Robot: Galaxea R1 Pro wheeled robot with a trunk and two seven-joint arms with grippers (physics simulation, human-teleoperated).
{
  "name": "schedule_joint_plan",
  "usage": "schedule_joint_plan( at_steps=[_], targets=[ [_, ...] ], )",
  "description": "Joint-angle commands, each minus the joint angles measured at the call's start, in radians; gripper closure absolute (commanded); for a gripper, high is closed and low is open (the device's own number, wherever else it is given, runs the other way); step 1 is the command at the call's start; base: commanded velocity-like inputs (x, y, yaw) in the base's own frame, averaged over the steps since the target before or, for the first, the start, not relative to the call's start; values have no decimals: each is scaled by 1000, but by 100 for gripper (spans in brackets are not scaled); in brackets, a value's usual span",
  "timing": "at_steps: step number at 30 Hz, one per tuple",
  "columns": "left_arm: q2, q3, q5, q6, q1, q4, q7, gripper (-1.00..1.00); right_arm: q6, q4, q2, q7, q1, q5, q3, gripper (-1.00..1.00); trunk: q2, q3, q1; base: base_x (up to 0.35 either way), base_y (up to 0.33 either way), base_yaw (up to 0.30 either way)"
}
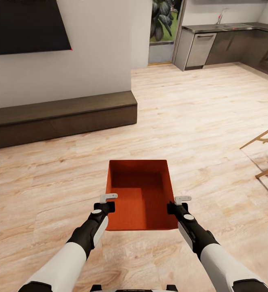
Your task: Move the two storage containers from the living room to the garage. In the garage, place one container on the floor and stack the other container on top of it (either order is fine).
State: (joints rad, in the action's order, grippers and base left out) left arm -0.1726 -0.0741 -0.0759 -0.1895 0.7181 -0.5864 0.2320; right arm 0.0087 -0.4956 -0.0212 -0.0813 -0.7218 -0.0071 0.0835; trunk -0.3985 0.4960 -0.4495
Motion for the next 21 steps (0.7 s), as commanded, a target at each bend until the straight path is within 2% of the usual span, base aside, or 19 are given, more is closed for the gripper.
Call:
schedule_joint_plan(
  at_steps=[1,21],
  targets=[
    [-2,-4,-16,-5,0,0,10,100,0,-3,-3,-3,-1,2,-1,100,-2,0,-1,0,0,0],
    [-2,-4,-16,-5,0,0,10,100,0,-3,-3,-3,-1,2,-1,100,-2,-31,-1,0,0,0]
  ],
)
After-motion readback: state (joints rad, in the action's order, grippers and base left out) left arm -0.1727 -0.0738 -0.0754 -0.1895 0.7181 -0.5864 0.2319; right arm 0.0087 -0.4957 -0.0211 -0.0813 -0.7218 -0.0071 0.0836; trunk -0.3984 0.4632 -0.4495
